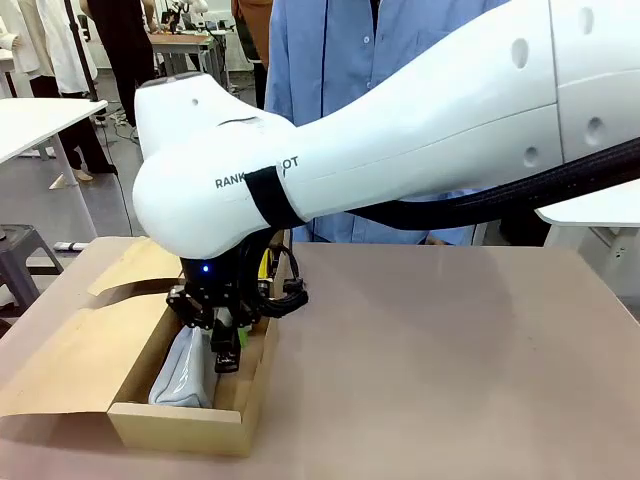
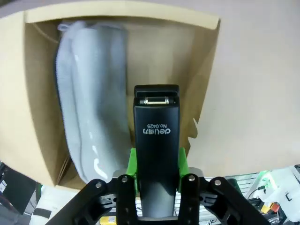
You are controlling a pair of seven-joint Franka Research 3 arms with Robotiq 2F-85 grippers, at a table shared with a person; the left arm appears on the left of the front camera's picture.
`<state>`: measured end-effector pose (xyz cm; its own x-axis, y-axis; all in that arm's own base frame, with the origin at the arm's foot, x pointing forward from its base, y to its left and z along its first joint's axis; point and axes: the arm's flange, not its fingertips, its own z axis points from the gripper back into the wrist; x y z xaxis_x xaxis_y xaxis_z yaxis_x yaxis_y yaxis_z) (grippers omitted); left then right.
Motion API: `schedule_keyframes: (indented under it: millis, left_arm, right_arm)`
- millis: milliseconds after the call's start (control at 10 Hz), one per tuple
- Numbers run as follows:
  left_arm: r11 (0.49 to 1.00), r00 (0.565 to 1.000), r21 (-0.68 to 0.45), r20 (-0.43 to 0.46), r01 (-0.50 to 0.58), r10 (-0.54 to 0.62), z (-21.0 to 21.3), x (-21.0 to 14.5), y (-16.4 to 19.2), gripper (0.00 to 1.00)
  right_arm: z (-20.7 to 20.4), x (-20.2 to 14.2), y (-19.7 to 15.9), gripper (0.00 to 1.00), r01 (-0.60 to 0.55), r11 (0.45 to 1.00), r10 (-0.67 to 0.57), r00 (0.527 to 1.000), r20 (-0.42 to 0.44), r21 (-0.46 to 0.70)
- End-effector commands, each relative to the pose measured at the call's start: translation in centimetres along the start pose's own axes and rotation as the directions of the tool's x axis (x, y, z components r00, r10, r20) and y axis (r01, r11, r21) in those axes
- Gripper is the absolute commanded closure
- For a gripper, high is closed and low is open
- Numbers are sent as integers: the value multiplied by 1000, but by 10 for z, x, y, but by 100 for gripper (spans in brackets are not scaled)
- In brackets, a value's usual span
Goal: Place items inside the box.
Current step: Pick up a Pencil pouch or Stapler and place it inside the Mailer Box closest to the robot.
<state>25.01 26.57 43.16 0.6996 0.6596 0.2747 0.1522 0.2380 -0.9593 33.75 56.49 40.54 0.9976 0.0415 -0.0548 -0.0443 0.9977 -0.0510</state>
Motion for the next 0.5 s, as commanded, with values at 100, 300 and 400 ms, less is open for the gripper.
schedule_keyframes:
  millis: [100,300,400]
  left_arm:
    - [999,1000,-25,16,21,-21,-1,1,-2,0]
    - [999,1000,-25,16,21,-21,-1,1,-2,0]
    - [999,1000,-25,16,21,-21,-1,1,-2,0]
  right_arm:
    - [-10,2,6,63,39,999,-38,998,-40,20]
    - [-12,1,3,5,44,998,-44,999,-17,39]
    - [-11,1,2,5,41,998,-40,999,-19,38]
